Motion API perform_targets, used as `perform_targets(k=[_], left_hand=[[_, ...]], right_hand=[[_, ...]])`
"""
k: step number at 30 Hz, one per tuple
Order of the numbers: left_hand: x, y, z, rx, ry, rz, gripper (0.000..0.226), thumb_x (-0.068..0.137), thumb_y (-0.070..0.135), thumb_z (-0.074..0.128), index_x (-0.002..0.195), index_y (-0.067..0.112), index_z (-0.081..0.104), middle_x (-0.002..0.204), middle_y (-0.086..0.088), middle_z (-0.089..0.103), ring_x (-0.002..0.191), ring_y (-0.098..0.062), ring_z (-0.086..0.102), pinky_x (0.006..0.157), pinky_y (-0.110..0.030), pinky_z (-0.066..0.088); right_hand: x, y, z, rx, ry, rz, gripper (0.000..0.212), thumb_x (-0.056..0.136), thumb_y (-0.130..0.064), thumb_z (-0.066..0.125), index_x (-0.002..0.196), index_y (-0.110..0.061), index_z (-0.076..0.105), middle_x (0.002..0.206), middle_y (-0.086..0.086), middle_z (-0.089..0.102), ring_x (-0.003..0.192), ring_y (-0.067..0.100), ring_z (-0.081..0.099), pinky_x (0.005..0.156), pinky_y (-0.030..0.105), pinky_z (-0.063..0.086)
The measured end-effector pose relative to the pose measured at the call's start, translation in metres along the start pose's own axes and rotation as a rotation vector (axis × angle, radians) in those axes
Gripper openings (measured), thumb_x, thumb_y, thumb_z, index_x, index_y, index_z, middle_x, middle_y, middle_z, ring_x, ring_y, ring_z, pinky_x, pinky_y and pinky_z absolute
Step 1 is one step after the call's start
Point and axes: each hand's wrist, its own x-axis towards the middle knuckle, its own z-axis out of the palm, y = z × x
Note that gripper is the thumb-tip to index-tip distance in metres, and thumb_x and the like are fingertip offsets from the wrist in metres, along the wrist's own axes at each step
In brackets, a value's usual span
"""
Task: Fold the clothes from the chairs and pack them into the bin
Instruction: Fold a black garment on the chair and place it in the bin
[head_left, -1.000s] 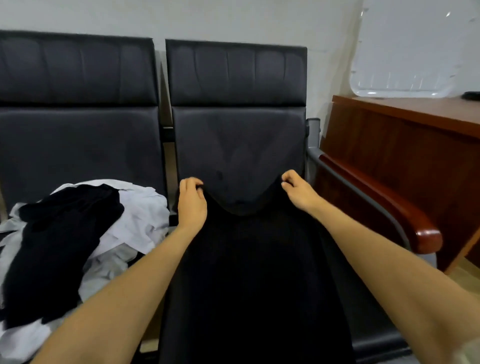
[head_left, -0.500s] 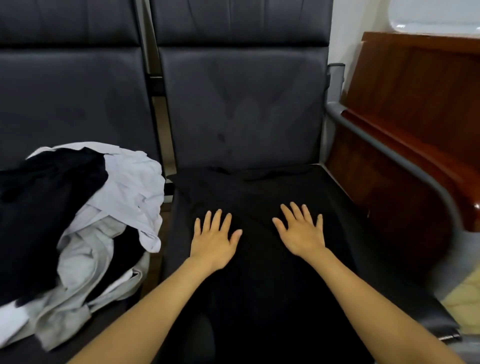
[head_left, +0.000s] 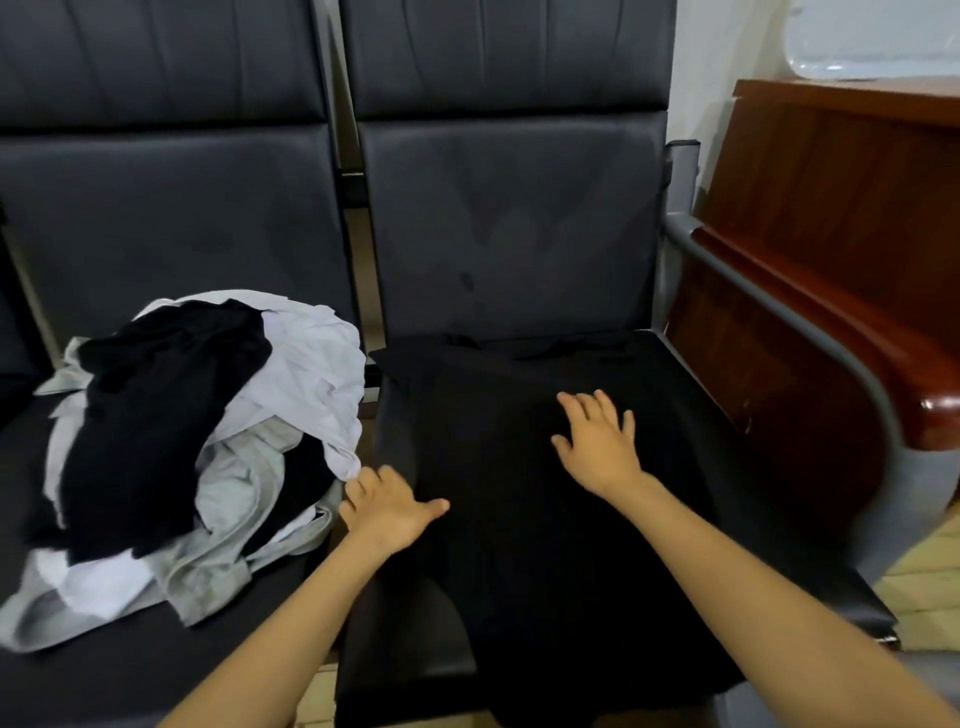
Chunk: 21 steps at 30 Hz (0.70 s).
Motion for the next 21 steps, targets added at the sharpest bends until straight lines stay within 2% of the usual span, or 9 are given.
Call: perform_targets(k=[3, 5, 6, 8, 11, 13, 15, 17, 21], left_hand=[[-0.009, -0.003, -0.003, -0.007, -0.049, 0.03, 0.045, 0.084, 0.057, 0.061, 0.107, 0.018, 0.061, 0.127, -0.009, 0.044, 0.128, -0.032, 0.035, 0.106, -0.04, 0.03], [-0.015, -0.004, -0.007, -0.234, -0.017, 0.109, 0.036, 0.084, 0.047, 0.067, 0.07, 0.017, 0.051, 0.091, -0.005, 0.051, 0.097, -0.025, 0.053, 0.085, -0.036, 0.041], [-0.02, -0.005, -0.008, -0.403, -0.028, 0.134, 0.042, 0.083, 0.04, 0.071, 0.064, 0.017, 0.041, 0.078, -0.003, 0.048, 0.079, -0.019, 0.052, 0.073, -0.032, 0.041], [-0.029, -0.006, -0.012, -0.725, -0.062, 0.121, 0.039, 0.082, 0.031, 0.074, 0.068, 0.014, 0.043, 0.074, -0.004, 0.053, 0.071, -0.016, 0.052, 0.064, -0.028, 0.041], [-0.033, -0.018, -0.027, -0.954, -0.023, 0.04, 0.035, 0.078, 0.028, 0.078, 0.092, 0.003, 0.057, 0.097, -0.011, 0.067, 0.09, -0.024, 0.064, 0.074, -0.034, 0.051], [-0.032, -0.034, -0.032, -0.722, 0.084, 0.029, 0.035, 0.08, 0.023, 0.074, 0.099, 0.003, 0.052, 0.101, -0.01, 0.064, 0.091, -0.025, 0.062, 0.074, -0.036, 0.049], [-0.04, -0.048, -0.026, -0.215, 0.162, 0.035, 0.034, 0.084, 0.013, 0.062, 0.111, 0.004, 0.043, 0.108, -0.012, 0.054, 0.099, -0.03, 0.056, 0.077, -0.037, 0.044], [-0.047, -0.052, -0.006, 0.08, 0.294, 0.173, 0.042, 0.084, 0.004, 0.055, 0.124, 0.004, 0.042, 0.12, -0.016, 0.045, 0.11, -0.035, 0.049, 0.087, -0.04, 0.044], [-0.063, -0.018, 0.02, -0.06, 0.356, 0.554, 0.03, 0.095, 0.015, 0.053, 0.124, 0.007, 0.057, 0.126, -0.01, 0.049, 0.114, -0.031, 0.05, 0.096, -0.039, 0.042]], right_hand=[[-0.036, -0.016, 0.007, 0.056, -0.013, -0.101, 0.049, 0.1, -0.039, 0.041, 0.145, -0.023, 0.034, 0.156, 0.0, 0.022, 0.148, 0.02, 0.002, 0.117, 0.05, 0.004], [-0.053, -0.014, 0.016, 0.061, -0.117, -0.096, 0.052, 0.101, -0.046, 0.033, 0.148, -0.025, 0.029, 0.158, -0.003, 0.017, 0.148, 0.018, 0.001, 0.118, 0.049, 0.001], [-0.058, -0.011, 0.02, 0.048, -0.152, -0.094, 0.054, 0.101, -0.049, 0.027, 0.15, -0.027, 0.024, 0.16, -0.004, 0.013, 0.148, 0.017, -0.001, 0.118, 0.048, -0.001], [-0.063, -0.006, 0.025, 0.02, -0.151, -0.096, 0.056, 0.101, -0.052, 0.02, 0.152, -0.029, 0.016, 0.161, -0.007, 0.008, 0.148, 0.015, -0.003, 0.119, 0.046, -0.004], [-0.063, -0.006, 0.026, 0.022, -0.134, -0.084, 0.056, 0.101, -0.052, 0.019, 0.152, -0.029, 0.016, 0.16, -0.007, 0.009, 0.148, 0.014, -0.001, 0.119, 0.045, -0.004], [-0.063, -0.008, 0.026, 0.023, -0.127, -0.082, 0.056, 0.101, -0.052, 0.019, 0.152, -0.029, 0.016, 0.16, -0.007, 0.01, 0.148, 0.014, -0.001, 0.119, 0.045, -0.004], [-0.064, -0.007, 0.027, 0.023, -0.116, -0.082, 0.056, 0.101, -0.052, 0.02, 0.152, -0.029, 0.018, 0.16, -0.007, 0.01, 0.148, 0.015, 0.0, 0.119, 0.045, -0.003], [-0.066, -0.006, 0.026, 0.034, -0.108, -0.087, 0.056, 0.101, -0.051, 0.023, 0.151, -0.028, 0.02, 0.16, -0.006, 0.012, 0.148, 0.015, 0.002, 0.119, 0.045, -0.003], [-0.069, -0.006, 0.015, 0.263, -0.062, -0.12, 0.051, 0.099, -0.039, 0.044, 0.146, -0.021, 0.035, 0.154, 0.001, 0.026, 0.145, 0.018, 0.017, 0.12, 0.04, 0.009]])
